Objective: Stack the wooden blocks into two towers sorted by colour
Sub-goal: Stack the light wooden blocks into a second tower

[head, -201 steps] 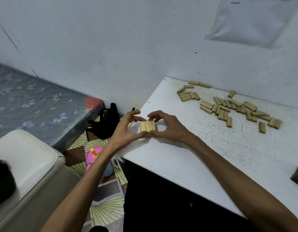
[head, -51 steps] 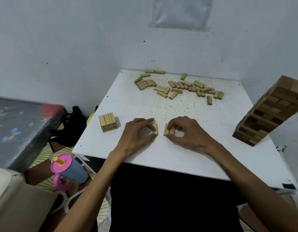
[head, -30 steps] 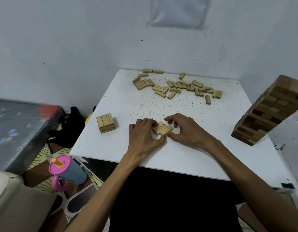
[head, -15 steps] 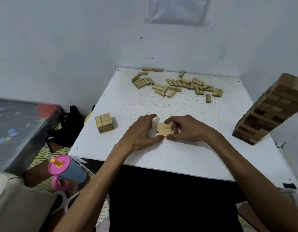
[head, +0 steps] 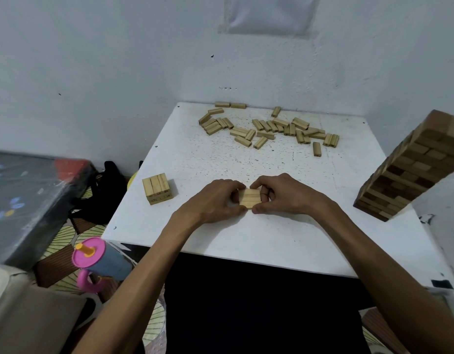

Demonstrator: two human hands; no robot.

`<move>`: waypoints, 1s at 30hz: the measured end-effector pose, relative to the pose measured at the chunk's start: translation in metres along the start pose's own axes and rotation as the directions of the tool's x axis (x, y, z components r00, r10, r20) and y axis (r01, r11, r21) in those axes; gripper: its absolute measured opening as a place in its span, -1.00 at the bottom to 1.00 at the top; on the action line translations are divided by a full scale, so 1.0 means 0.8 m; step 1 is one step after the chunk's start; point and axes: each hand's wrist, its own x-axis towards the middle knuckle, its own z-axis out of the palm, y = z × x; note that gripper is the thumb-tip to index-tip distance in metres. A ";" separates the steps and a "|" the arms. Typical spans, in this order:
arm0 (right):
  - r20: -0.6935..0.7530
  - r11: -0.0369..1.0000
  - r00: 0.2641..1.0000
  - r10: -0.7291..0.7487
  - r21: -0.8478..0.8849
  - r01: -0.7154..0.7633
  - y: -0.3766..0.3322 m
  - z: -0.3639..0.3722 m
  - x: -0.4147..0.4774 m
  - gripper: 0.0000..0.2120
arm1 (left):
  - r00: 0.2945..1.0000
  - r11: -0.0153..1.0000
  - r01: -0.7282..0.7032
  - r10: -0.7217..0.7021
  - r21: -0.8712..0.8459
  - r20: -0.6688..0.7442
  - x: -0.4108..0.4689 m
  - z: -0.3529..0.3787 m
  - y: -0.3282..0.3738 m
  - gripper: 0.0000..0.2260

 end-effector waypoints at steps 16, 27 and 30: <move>-0.013 0.999 0.999 0.037 0.021 -0.037 -0.007 0.002 0.000 -0.50 | 0.998 0.999 0.008 -0.006 0.049 -0.056 -0.005 0.001 -0.004 -0.49; -0.137 0.988 0.982 -0.128 -0.101 0.115 0.010 0.018 -0.014 -0.45 | 0.963 0.983 -0.180 0.184 0.041 -0.198 -0.010 0.011 -0.011 -0.73; -0.212 0.980 0.957 -0.197 -0.038 0.193 0.017 0.024 -0.024 -0.47 | 0.958 0.980 -0.197 0.197 0.020 -0.208 -0.011 0.010 -0.012 -0.73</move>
